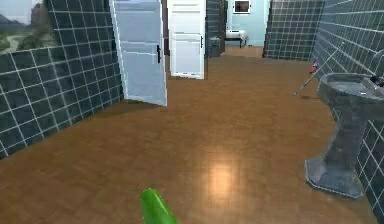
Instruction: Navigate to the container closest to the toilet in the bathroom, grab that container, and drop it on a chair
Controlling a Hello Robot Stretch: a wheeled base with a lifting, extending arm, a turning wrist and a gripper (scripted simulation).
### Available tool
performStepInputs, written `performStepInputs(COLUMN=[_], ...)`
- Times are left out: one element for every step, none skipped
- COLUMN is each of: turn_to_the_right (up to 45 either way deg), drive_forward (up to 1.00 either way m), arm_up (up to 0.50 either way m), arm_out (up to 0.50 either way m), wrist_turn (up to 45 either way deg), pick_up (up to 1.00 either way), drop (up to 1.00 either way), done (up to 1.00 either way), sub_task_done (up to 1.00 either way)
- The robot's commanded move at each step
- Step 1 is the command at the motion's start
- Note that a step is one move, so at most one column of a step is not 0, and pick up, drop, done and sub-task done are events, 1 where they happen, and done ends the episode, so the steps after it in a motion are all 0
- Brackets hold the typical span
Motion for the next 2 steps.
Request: performStepInputs(turn_to_the_right=[-45.0, -21.0], drive_forward=[0.00, 0.00], arm_up=[0.00, 0.00], arm_out=[0.00, 0.00], wrist_turn=[0.0, 0.0], pick_up=[0.00, 0.00], drop=[0.00, 0.00], done=[0.00, 0.00], sub_task_done=[0.00, 0.00])
